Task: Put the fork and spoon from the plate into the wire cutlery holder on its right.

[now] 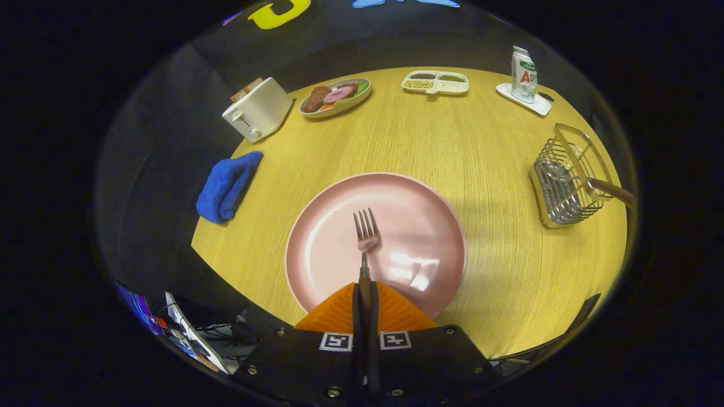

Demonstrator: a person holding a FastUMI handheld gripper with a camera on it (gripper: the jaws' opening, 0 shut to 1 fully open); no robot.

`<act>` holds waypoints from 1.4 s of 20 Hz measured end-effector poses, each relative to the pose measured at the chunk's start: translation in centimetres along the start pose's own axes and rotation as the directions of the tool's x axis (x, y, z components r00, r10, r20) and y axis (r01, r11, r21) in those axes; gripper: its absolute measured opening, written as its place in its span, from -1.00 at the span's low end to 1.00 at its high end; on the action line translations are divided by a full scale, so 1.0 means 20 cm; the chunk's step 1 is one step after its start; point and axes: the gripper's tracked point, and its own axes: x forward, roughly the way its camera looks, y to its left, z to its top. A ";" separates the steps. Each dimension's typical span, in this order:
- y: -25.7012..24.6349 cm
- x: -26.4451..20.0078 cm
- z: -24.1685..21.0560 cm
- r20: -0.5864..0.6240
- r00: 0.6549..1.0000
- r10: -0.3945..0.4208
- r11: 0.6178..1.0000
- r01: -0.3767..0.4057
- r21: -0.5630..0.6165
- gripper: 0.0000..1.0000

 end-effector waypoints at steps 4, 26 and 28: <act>-0.01 -0.07 0.04 0.029 1.000 0.004 1.000 -0.004 0.020 -0.93; -0.87 -0.68 0.39 0.204 0.953 -0.226 0.891 0.117 0.439 -0.93; -0.89 -0.67 0.37 0.181 0.955 -0.237 0.889 0.138 0.438 -0.93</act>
